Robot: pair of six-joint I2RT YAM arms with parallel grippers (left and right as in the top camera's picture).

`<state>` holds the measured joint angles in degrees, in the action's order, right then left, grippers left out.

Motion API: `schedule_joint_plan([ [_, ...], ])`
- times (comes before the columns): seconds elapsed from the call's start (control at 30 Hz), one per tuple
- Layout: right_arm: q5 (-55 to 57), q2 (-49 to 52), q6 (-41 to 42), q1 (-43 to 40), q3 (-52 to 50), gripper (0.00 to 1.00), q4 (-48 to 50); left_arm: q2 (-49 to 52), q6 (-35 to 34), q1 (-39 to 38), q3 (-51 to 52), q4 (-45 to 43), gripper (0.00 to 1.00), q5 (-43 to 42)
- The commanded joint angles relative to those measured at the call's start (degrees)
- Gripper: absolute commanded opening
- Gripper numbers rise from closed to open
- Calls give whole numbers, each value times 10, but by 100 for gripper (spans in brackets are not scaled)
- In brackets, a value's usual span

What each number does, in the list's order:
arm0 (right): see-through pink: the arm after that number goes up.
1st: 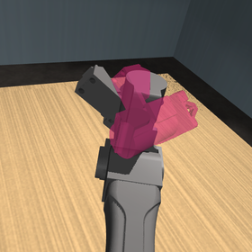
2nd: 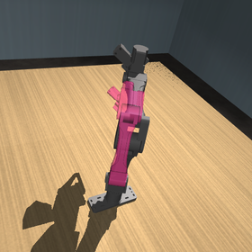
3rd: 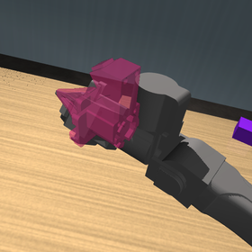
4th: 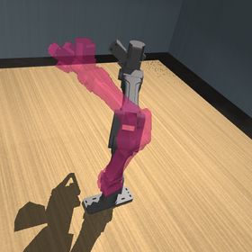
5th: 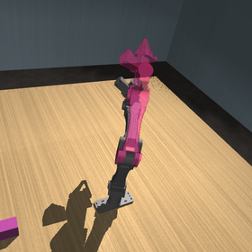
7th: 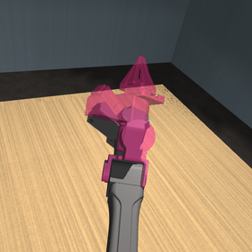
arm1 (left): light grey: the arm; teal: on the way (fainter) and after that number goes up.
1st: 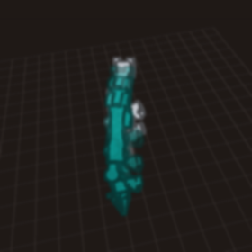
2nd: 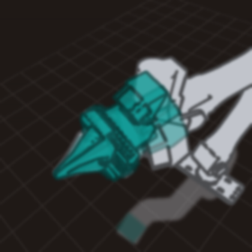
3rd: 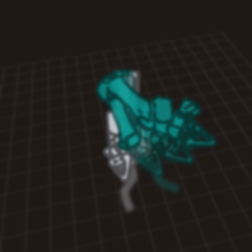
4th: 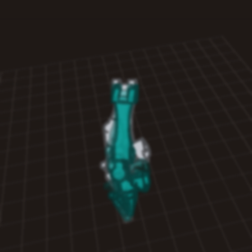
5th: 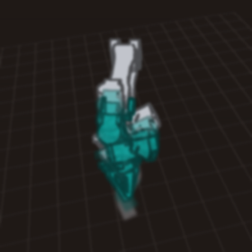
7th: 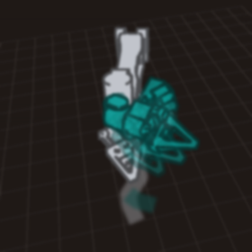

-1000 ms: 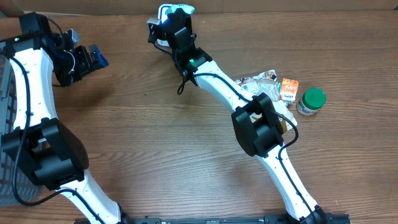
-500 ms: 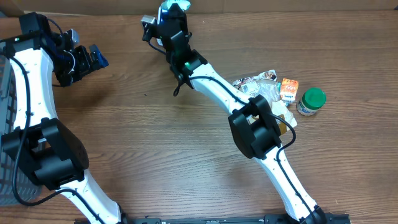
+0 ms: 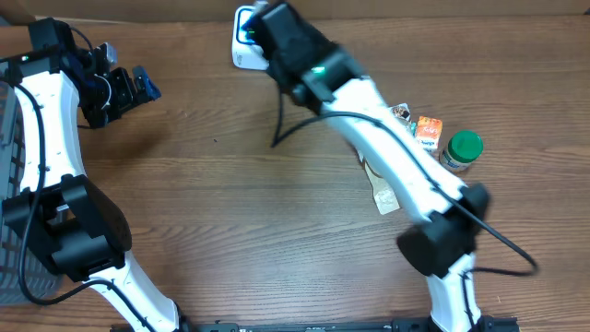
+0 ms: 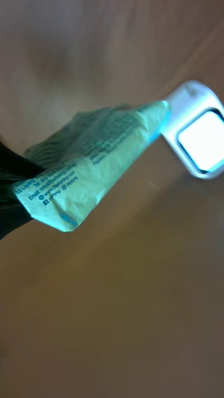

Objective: Scan the item barcode

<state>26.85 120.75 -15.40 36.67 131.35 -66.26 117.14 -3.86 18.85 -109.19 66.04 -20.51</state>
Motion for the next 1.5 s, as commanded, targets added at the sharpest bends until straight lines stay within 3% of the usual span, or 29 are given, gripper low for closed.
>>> schedule_joint_plan([
  [0.0, -158, -12, 292, -59, 2, 4, -133, -3, 9, -2, -8, -1, 100, 2],
  [0.1, -184, -10, 318, -110, -32, 4, -245, -3, 9, -2, -8, -1, 100, 2],
  [0.37, -177, -10, 320, -220, -214, 4, -255, -3, 9, -5, -8, -1, 99, 2],
  [0.43, -177, -10, 320, -252, -234, 40, -218, -3, 9, -5, -8, -1, 100, 2],
  [0.47, -177, -10, 319, -265, -234, 53, -211, -3, 9, -5, -8, -1, 99, 2],
  [0.57, -177, -19, 319, -294, -220, 72, -216, -3, 9, -5, -8, -1, 100, 2],
  [0.77, -186, -115, 315, -285, -216, 74, -215, -3, 9, -5, -8, -1, 100, 2],
  [0.9, -212, -231, 316, -244, -216, 76, -210, -3, 9, -5, -8, -1, 100, 2],
  [0.93, -223, -260, 317, -230, -216, 100, -209, -3, 9, -5, -8, -1, 100, 2],
  [1.2, -376, -447, 317, -137, -216, 100, -214, -3, 9, -5, -8, 0, 100, 2],
  [1.37, -353, -507, 318, -131, -216, 100, -242, -3, 9, -5, -8, -1, 100, 2],
  [1.47, -294, -540, 322, -132, -217, 100, -209, -3, 9, -5, -8, -1, 100, 2],
])
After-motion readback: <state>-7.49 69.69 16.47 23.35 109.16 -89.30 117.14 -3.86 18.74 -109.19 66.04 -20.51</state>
